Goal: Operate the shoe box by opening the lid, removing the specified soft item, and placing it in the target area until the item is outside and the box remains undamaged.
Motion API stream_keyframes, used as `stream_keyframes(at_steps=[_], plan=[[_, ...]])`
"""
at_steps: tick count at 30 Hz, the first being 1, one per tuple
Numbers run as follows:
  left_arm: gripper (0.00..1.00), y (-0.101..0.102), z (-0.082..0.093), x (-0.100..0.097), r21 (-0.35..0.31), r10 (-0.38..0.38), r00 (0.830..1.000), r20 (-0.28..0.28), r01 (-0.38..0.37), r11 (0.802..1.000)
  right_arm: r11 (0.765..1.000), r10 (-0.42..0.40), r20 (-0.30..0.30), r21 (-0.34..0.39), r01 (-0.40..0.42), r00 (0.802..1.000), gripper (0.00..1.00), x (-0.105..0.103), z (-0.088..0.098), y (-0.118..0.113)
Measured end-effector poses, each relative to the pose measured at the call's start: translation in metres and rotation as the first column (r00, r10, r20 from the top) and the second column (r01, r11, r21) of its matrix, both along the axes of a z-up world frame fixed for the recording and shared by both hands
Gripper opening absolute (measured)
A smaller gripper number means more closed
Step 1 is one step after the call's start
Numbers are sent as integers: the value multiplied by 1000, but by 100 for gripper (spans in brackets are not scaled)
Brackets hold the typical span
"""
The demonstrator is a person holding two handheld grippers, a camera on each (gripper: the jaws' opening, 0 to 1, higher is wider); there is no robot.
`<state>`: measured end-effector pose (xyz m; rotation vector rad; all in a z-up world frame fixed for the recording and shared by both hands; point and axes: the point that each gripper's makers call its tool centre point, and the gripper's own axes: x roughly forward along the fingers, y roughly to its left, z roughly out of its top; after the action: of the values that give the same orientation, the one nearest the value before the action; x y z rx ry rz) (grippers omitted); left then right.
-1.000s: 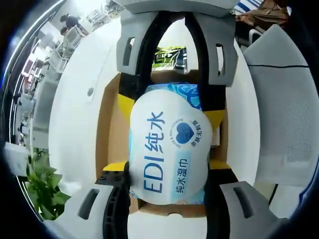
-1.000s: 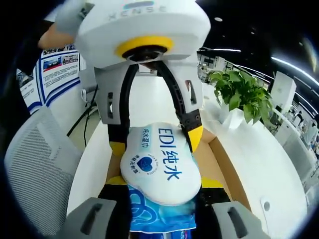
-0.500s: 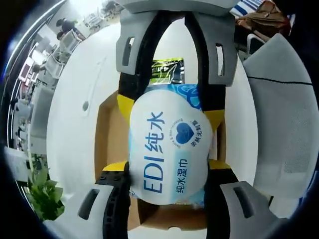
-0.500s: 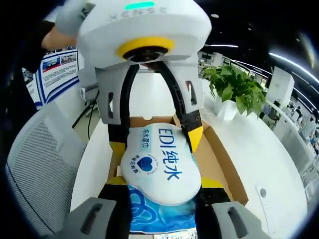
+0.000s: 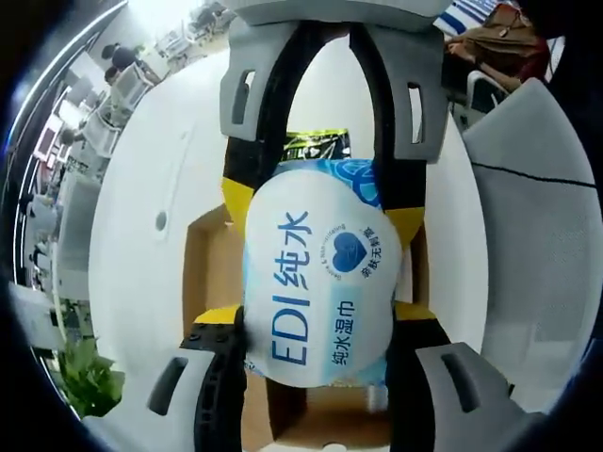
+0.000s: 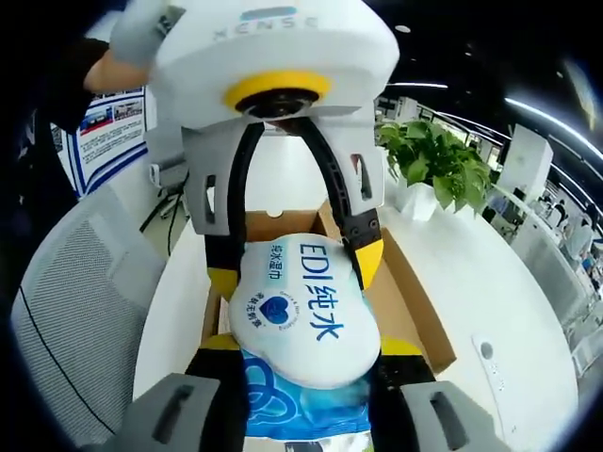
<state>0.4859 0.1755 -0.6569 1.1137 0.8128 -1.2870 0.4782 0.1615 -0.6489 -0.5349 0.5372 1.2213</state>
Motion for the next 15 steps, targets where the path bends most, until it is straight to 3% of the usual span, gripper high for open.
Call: stream_keyframes(at_steps=[15], plan=[[59, -39, 3, -1, -12, -22, 1000, -4, 22, 1000, 1000, -21, 1, 1, 21, 1000, 45, -2, 3, -39]])
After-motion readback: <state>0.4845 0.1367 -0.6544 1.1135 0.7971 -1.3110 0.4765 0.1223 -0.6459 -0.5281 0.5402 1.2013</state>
